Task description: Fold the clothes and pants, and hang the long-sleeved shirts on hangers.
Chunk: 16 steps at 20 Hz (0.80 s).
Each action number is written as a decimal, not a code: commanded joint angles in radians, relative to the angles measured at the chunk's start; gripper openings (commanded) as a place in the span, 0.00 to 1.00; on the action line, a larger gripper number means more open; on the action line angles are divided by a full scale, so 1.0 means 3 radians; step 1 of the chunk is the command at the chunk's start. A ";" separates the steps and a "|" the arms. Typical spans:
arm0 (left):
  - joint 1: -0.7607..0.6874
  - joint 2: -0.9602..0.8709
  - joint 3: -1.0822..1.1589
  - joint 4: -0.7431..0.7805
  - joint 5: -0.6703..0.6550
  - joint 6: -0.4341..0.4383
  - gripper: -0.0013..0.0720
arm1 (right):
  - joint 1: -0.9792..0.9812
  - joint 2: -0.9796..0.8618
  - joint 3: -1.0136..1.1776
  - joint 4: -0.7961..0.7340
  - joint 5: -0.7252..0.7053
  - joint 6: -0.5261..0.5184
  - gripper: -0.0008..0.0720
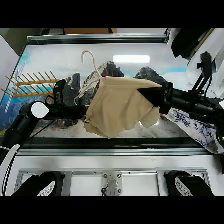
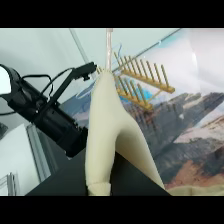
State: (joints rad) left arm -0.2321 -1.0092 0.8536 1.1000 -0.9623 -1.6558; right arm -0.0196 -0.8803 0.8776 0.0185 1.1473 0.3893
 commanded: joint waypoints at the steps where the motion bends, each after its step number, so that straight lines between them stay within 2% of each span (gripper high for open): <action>1: -0.0010 0.0001 0.0001 -0.0014 0.0010 0.0006 0.04 | 0.0010 0.0003 0.0003 0.0488 -0.0128 -0.0142 0.04; 10: -0.0024 0.0001 0.0217 -0.0160 0.0094 0.0010 0.04 | 0.0095 -0.0029 0.0001 0.0394 -0.0148 0.0010 0.04; 16: 0.0070 -0.0048 0.0326 -0.0149 -0.0001 0.0036 0.04 | 0.0140 -0.0038 0.0001 0.0678 -0.0168 -0.0088 0.04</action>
State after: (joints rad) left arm -0.2283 -1.0134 0.9401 1.0565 -0.9401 -1.6478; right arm 0.0181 -0.8909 0.8776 0.1814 1.0988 0.3733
